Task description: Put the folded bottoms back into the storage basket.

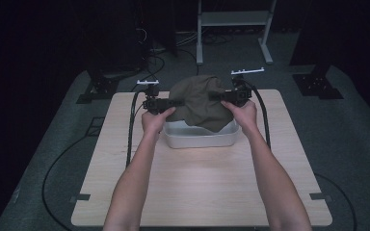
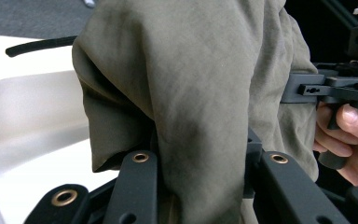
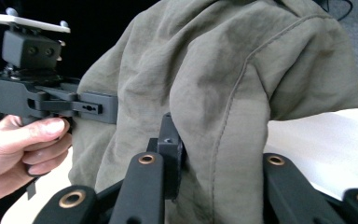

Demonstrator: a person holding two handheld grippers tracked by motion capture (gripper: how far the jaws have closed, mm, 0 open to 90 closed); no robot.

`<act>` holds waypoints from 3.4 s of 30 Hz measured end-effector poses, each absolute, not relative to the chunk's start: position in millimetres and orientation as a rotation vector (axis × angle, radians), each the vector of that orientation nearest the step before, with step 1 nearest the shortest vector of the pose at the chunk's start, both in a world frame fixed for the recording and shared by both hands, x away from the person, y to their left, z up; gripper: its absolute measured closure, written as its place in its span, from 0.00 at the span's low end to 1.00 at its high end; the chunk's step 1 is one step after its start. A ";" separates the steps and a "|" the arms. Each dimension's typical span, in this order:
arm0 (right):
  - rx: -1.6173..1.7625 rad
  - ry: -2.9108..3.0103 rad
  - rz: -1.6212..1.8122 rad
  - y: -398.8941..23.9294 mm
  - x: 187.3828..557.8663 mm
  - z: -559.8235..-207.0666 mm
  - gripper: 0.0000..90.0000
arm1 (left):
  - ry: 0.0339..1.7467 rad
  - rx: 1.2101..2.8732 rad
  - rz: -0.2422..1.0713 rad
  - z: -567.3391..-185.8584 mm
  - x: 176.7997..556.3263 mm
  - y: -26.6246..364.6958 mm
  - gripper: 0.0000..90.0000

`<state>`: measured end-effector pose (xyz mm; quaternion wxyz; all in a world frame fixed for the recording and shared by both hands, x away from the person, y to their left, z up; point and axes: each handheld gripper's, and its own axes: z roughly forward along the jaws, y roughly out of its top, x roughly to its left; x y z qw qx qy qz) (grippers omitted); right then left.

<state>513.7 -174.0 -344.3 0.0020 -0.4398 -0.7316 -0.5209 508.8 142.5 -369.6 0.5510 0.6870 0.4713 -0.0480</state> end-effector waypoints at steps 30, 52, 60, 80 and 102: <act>-1.471 -2.330 -1.457 -171.7 516.9 -396.1 0.78 | 1.228 1.705 -0.095 -418.4 505.6 130.7 0.76; -1.466 -2.353 -1.388 -169.8 516.9 -404.8 0.77 | 1.265 1.738 -0.080 -422.9 505.2 129.0 0.75; -1.476 -2.423 -1.355 -168.7 515.0 -401.9 0.69 | 1.298 1.775 -0.026 -422.6 504.9 129.6 0.73; -1.559 -2.478 -1.373 -200.0 508.7 -384.6 0.64 | 1.321 1.682 0.076 -400.4 499.6 150.9 0.61; -1.529 -2.444 -1.424 -218.1 492.6 -371.7 0.70 | 1.255 1.635 0.029 -387.7 484.1 156.4 0.62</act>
